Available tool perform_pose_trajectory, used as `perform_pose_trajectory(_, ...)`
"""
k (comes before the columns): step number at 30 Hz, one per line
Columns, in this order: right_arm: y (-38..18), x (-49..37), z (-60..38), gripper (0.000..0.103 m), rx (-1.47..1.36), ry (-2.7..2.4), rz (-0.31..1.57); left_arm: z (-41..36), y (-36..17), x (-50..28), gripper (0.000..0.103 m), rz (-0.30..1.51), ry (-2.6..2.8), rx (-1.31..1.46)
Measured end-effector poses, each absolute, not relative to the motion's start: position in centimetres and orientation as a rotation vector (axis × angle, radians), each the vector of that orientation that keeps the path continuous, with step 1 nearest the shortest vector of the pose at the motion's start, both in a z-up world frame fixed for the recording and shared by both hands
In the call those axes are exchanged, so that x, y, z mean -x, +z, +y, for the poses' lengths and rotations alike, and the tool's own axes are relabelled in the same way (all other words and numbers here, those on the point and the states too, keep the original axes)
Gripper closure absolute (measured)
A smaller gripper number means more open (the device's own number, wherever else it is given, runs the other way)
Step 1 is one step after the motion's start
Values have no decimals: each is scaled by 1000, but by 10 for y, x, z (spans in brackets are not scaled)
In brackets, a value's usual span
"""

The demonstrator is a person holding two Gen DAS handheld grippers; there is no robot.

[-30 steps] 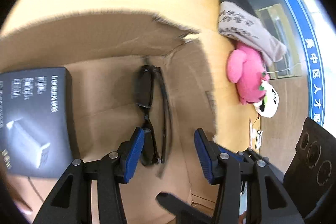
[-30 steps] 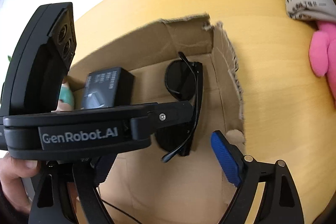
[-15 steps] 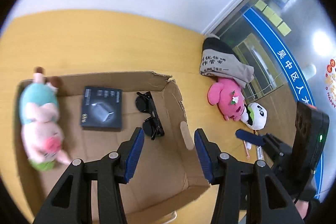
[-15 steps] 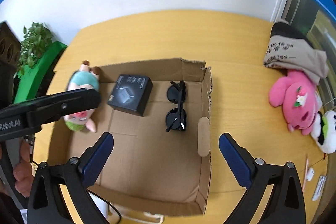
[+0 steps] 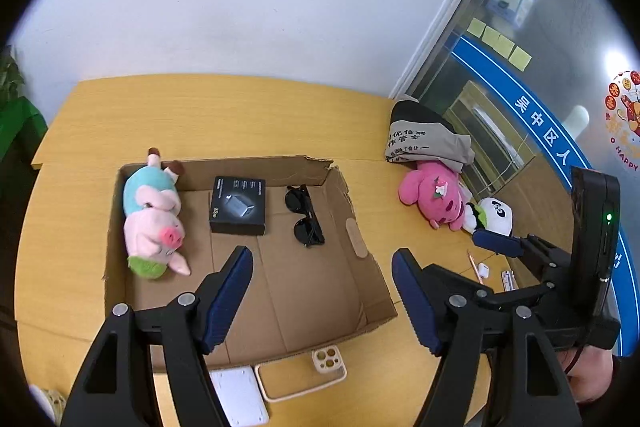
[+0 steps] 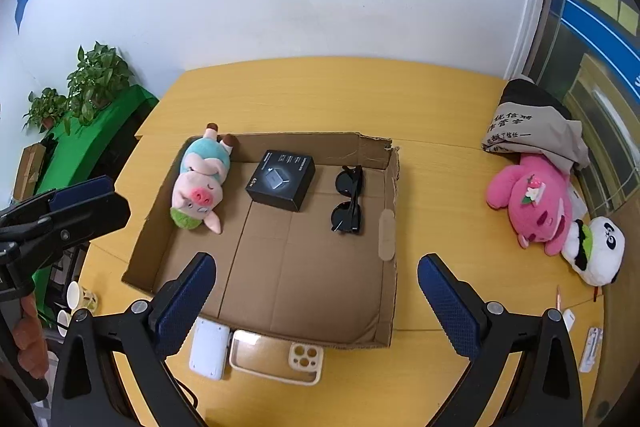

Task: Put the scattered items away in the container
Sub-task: 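Withdraw the right gripper and reach toward the white power bank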

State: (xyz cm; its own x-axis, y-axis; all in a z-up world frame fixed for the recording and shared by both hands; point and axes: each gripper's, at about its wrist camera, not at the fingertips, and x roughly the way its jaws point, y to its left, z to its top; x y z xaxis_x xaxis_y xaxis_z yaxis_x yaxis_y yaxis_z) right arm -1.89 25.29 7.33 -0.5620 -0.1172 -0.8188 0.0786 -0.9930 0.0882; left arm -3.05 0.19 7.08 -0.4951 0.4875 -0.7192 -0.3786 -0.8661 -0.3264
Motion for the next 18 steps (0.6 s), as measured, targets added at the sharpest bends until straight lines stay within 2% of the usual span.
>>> perform_pose_trajectory(18,104,-37,237,1,-1312,-2708,-55,-10,87,-36,31,-134,2399,1149)
